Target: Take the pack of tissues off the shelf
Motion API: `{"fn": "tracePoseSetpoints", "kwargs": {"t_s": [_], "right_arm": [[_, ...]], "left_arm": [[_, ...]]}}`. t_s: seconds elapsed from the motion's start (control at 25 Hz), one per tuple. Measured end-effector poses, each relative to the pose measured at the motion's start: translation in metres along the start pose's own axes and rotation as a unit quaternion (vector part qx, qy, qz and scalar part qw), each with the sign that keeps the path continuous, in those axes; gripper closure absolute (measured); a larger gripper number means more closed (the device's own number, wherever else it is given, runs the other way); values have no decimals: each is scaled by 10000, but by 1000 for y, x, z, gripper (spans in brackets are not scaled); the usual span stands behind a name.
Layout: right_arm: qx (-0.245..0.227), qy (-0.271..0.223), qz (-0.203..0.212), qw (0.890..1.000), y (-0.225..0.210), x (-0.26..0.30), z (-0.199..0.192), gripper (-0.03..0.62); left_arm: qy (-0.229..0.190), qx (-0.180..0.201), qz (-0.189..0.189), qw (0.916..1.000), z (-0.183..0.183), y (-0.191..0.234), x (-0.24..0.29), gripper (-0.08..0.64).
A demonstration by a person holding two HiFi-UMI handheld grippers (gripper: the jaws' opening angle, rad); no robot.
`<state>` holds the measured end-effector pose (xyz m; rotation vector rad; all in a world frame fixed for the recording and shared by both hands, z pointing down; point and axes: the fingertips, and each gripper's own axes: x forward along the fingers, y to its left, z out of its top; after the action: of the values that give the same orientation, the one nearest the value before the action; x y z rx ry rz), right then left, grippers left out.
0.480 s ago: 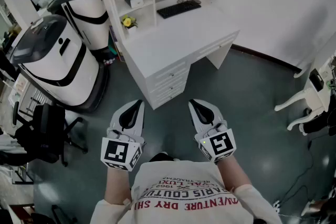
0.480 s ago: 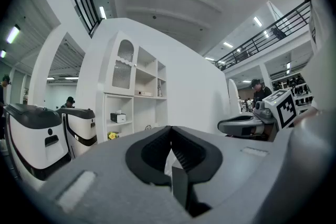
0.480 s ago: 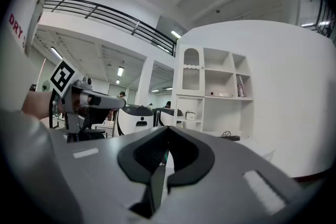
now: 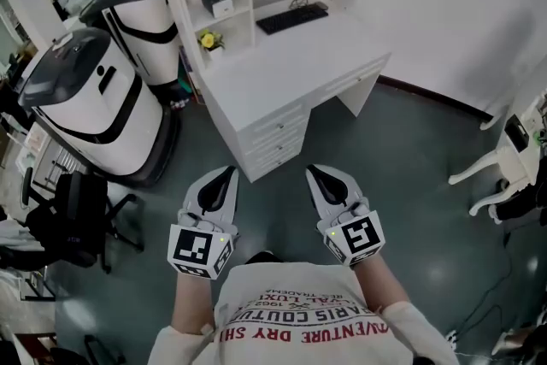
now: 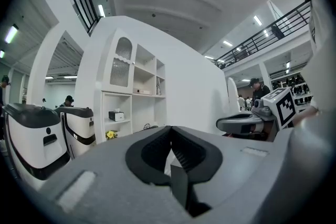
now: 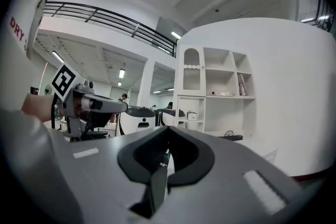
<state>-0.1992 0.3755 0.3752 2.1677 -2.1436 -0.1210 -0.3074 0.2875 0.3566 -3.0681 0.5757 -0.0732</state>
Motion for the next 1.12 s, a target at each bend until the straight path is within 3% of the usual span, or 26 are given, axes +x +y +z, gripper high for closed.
{"fn": "tracePoseSetpoints", "kwargs": {"t_s": [0.12,0.24,0.32,0.36,0.52,0.8,1.12], "right_arm": [[114,103,-109,9998,-8,-4,-9,592],[243,108,-230,9994,-20,-12,-13,592],[316,152,-320,9989,-30,-17,-18,592],[351,185,-366,9985,-35,-18,-20,592],[401,267,-468,9977,-52,-15,-26,592],[358,458,-466,9972,-74,27,-44,592],[380,650,-479,9960,-131,131,-59,592]], "left_arm": [[26,-25,-25,10000,-5,-5,5,555],[-477,-417,73,9980,8,-6,8,526],[-859,-741,116,9935,19,-4,13,221],[-873,-749,134,9933,19,-4,17,138],[-548,-266,312,9977,5,0,34,133],[-338,-520,340,9975,-17,33,74,132],[-280,-688,248,9969,-38,104,177,133]]}}
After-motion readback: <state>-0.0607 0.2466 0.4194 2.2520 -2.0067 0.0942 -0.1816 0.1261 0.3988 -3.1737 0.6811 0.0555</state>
